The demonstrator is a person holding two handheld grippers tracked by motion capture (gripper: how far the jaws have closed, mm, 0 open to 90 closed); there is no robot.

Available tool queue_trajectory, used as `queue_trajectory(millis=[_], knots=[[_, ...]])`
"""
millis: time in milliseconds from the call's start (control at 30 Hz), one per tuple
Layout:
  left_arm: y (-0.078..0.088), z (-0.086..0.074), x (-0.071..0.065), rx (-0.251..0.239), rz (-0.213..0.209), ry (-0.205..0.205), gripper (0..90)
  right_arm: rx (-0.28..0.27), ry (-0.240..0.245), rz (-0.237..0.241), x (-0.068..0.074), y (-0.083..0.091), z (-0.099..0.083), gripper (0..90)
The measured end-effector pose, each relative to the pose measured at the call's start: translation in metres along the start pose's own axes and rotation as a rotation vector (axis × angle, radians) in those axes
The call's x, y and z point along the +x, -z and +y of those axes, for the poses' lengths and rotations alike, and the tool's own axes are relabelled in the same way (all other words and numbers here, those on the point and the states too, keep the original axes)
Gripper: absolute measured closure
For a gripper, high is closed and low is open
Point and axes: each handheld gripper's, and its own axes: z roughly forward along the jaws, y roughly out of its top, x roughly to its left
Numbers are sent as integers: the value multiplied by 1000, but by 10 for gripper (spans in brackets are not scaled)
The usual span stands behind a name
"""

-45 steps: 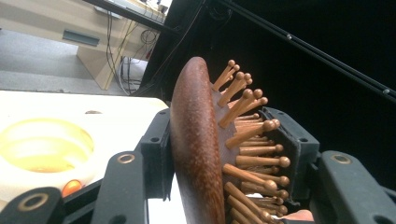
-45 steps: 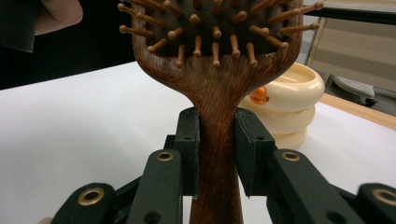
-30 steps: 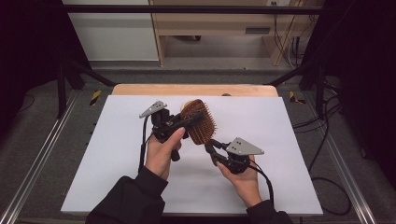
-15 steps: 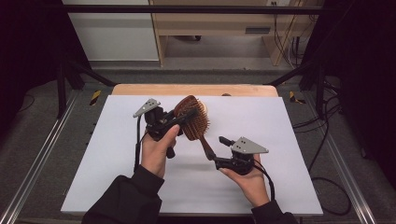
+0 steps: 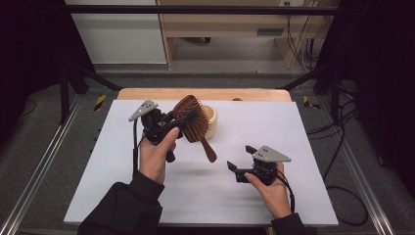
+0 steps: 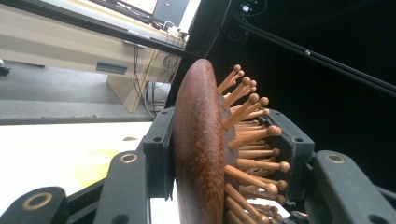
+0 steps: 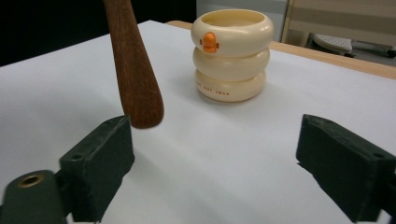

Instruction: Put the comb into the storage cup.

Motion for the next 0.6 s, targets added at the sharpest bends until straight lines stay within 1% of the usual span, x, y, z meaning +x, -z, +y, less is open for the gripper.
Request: queue_trajectory(millis=[33,100,133,200,233,300,367,433,500,533,600], knots=[[0,1,1,3,1,-1,500,4,-10,-10,-2,2,-2,114],[0,2,1,4,3,-3,499,9,11,-39,-6,7,-4,112],[0,3,1,5,4,-6,500,10,13,-48,-8,9,-5,112],[-1,5,0,4,2,-12,500,16,2,-46,-12,14,-8,107],[-1,7,-1,4,2,-16,499,18,6,-55,-13,17,-10,115],[-3,9,-2,3,1,-19,499,13,24,-93,-16,22,-14,123],[-4,13,-3,3,1,-23,500,-2,31,-128,-19,26,-16,126],[-6,17,-4,3,3,-28,499,-23,56,-179,-24,32,-20,123],[-8,21,-6,2,5,-37,499,-36,61,-214,-29,37,-23,121],[-9,23,-6,2,7,-43,499,-40,72,-234,-32,39,-25,127],[-10,28,-7,0,11,-52,499,-43,60,-250,-37,41,-28,119]])
